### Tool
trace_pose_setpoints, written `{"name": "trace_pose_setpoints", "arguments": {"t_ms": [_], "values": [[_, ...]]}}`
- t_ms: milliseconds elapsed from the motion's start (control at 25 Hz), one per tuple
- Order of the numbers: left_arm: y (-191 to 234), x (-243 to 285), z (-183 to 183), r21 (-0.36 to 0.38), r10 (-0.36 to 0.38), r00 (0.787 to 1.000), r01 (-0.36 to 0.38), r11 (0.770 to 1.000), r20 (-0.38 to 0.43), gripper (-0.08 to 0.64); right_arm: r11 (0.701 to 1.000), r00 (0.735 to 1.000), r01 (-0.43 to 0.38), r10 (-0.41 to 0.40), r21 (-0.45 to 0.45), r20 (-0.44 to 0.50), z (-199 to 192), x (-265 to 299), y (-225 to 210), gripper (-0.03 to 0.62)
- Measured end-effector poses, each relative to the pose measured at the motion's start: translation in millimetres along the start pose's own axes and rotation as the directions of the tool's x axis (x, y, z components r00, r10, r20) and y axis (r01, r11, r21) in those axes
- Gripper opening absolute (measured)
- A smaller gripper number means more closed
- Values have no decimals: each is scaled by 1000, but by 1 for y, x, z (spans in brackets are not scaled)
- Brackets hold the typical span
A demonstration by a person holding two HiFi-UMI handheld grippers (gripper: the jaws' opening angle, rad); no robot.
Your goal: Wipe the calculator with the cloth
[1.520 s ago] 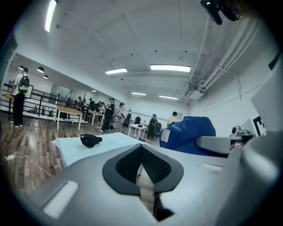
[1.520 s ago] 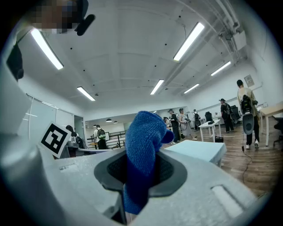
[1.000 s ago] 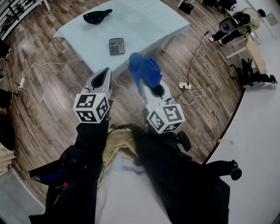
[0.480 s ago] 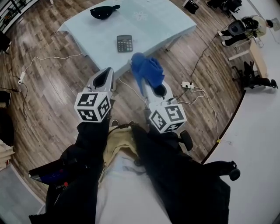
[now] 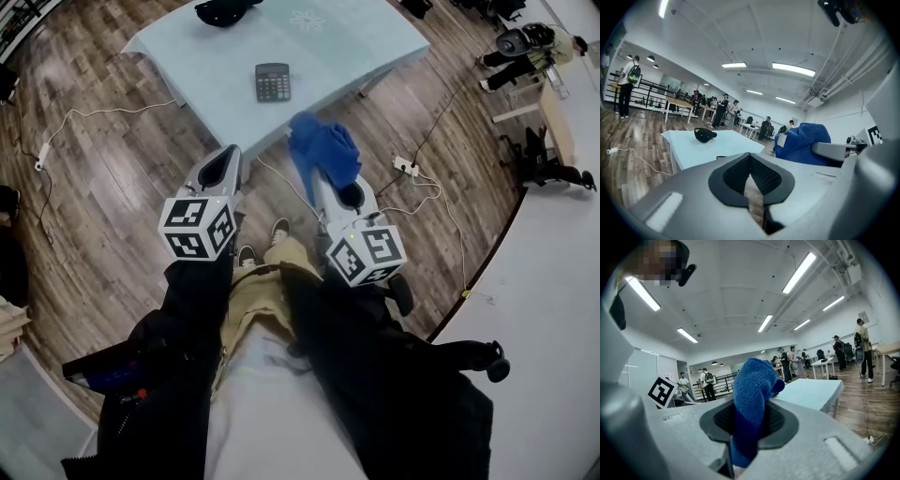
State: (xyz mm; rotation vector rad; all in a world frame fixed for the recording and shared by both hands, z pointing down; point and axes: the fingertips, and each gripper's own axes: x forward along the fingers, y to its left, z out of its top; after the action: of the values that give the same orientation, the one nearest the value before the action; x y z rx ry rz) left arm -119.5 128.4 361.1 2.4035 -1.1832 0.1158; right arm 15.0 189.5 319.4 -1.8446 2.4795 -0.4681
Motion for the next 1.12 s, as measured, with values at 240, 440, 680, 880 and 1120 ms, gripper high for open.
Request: {"name": "trace_pose_setpoints", "arguments": {"t_ms": [240, 440, 680, 880, 1120], "values": [[15, 31, 12, 17, 41, 999, -41, 999, 4, 0, 999, 1000, -26, 26, 22, 6, 5, 35, -29, 94], [22, 66, 43, 37, 83, 996, -85, 996, 39, 0, 997, 997, -75, 75, 23, 26, 28, 69, -58, 94], [13, 100, 54, 40, 98, 995, -99, 994, 26, 0, 994, 995, -99, 98, 36, 16, 42, 87, -89, 94], [11, 136, 45, 36, 112, 994, -111, 993, -10, 0, 992, 994, -105, 106, 65, -12, 35, 102, -120, 94], [26, 178, 40, 21, 139, 989, -139, 990, -44, 0, 989, 991, -119, 124, 84, -59, 24, 135, -148, 94]]}}
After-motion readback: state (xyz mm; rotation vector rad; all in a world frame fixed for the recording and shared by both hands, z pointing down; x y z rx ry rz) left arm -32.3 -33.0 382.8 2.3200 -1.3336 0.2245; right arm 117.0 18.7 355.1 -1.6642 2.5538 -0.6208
